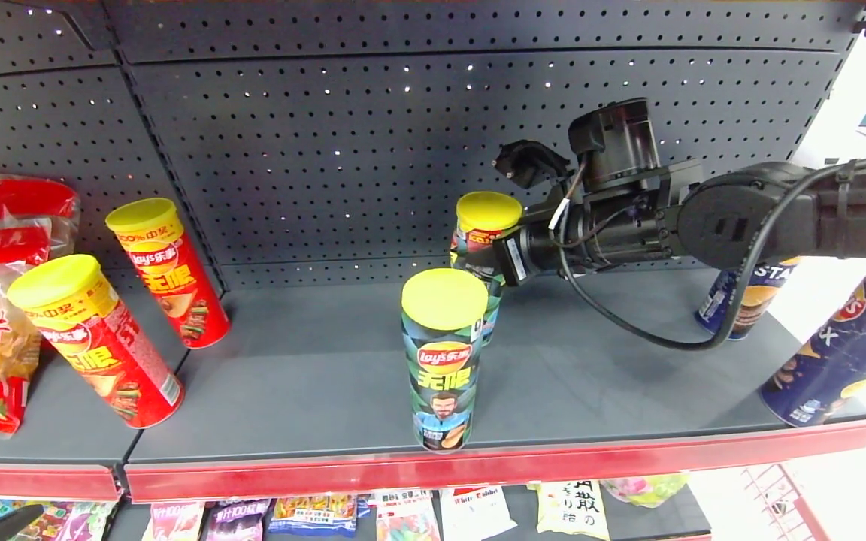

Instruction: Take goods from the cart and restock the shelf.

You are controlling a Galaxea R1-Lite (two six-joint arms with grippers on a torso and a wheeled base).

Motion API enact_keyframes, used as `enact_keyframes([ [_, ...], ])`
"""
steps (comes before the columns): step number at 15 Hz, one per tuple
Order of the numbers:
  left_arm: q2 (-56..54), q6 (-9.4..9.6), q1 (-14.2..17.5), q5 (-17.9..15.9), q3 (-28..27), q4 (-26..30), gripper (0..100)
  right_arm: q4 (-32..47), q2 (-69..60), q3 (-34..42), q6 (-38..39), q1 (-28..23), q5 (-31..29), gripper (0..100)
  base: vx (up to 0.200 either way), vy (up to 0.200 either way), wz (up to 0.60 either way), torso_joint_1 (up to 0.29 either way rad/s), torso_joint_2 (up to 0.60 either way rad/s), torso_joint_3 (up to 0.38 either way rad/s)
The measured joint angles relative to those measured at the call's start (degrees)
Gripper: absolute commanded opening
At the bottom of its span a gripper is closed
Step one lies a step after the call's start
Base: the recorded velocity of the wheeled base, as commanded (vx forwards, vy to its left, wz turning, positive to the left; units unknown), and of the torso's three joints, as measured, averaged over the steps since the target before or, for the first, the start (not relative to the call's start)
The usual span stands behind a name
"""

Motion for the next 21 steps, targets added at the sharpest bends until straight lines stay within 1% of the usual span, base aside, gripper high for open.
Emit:
enact_keyframes([
  [5, 0.0, 0.0, 0.0, 0.0, -0.1, 0.0, 100, 0.0, 1.4, -1.5, -0.1, 0.8, -0.2, 0, 0.0, 0.0, 0.0, 0.0, 0.0, 0.0],
  [12, 0.0, 0.0, 0.0, 0.0, -0.1, 0.0, 100, 0.0, 2.2, -1.5, -0.1, 1.3, -0.3, 0, 0.0, 0.0, 0.0, 0.0, 0.0, 0.0],
  [13, 0.0, 0.0, 0.0, 0.0, 0.0, 0.0, 100, 0.0, 2.2, -1.4, -0.3, 1.3, -0.3, 100, 0.0, 0.0, 0.0, 0.0, 0.0, 0.0],
  [21, 0.0, 0.0, 0.0, 0.0, 0.4, 0.0, 100, 0.0, 1.8, -0.8, -1.0, 1.2, -0.4, 100, 0.0, 0.0, 0.0, 0.0, 0.0, 0.0],
])
